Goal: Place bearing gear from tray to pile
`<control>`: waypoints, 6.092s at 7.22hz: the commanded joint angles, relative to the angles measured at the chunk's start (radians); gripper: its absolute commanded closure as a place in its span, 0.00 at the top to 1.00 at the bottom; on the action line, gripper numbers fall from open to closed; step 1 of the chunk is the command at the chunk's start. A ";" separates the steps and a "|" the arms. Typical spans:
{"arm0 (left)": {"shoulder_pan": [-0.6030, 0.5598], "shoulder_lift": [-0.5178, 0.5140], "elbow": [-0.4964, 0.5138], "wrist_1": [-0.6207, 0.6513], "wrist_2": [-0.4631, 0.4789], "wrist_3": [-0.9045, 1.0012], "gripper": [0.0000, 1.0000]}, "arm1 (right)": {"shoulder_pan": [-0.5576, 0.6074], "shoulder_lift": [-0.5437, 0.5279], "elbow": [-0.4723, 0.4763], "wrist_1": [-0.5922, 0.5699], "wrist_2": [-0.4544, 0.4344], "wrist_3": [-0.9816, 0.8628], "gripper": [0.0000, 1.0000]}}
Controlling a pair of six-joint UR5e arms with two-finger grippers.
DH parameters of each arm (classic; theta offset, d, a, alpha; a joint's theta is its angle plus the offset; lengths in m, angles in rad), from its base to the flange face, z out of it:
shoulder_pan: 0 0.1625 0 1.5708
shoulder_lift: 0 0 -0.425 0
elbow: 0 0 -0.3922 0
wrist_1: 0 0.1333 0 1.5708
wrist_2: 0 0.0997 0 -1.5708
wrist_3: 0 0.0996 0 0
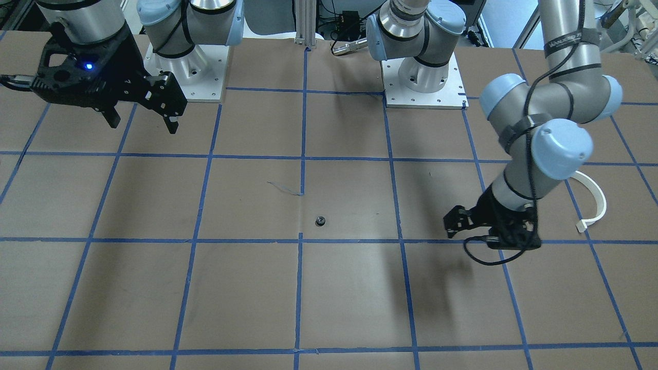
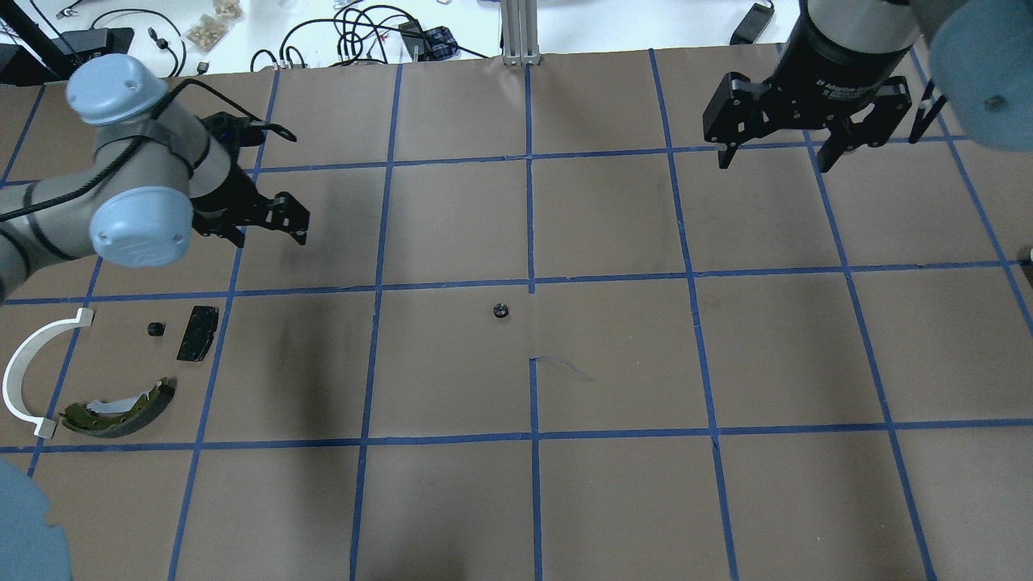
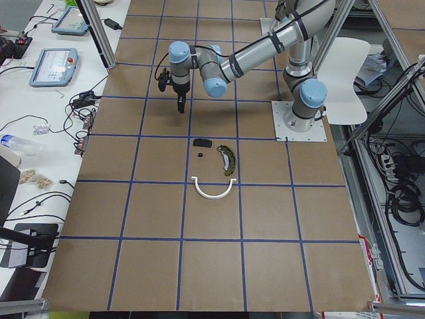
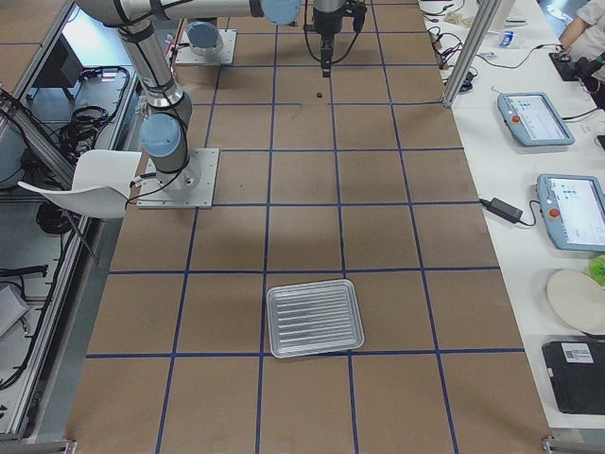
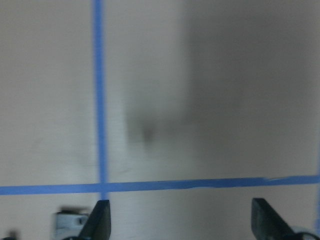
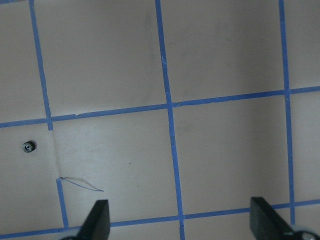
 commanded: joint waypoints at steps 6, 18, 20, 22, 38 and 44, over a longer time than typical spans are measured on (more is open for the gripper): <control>-0.416 -0.093 -0.012 0.071 -0.016 -0.246 0.97 | -0.002 0.006 -0.020 0.001 0.016 0.022 1.00; -0.483 -0.176 -0.007 0.115 -0.038 -0.240 0.67 | -0.002 0.006 -0.012 0.021 0.012 0.073 1.00; -0.482 -0.177 -0.007 0.115 -0.038 -0.240 0.67 | -0.002 0.002 0.005 0.050 0.013 0.073 1.00; -0.482 -0.199 0.009 0.119 -0.036 -0.237 0.67 | -0.002 0.002 0.005 0.044 0.015 0.071 1.00; 0.429 -0.125 0.246 -0.294 0.065 0.374 0.00 | -0.002 0.006 0.010 -0.020 0.012 0.071 1.00; 0.452 -0.176 0.137 -0.185 0.149 0.371 0.00 | -0.002 0.004 0.011 -0.020 0.015 0.073 1.00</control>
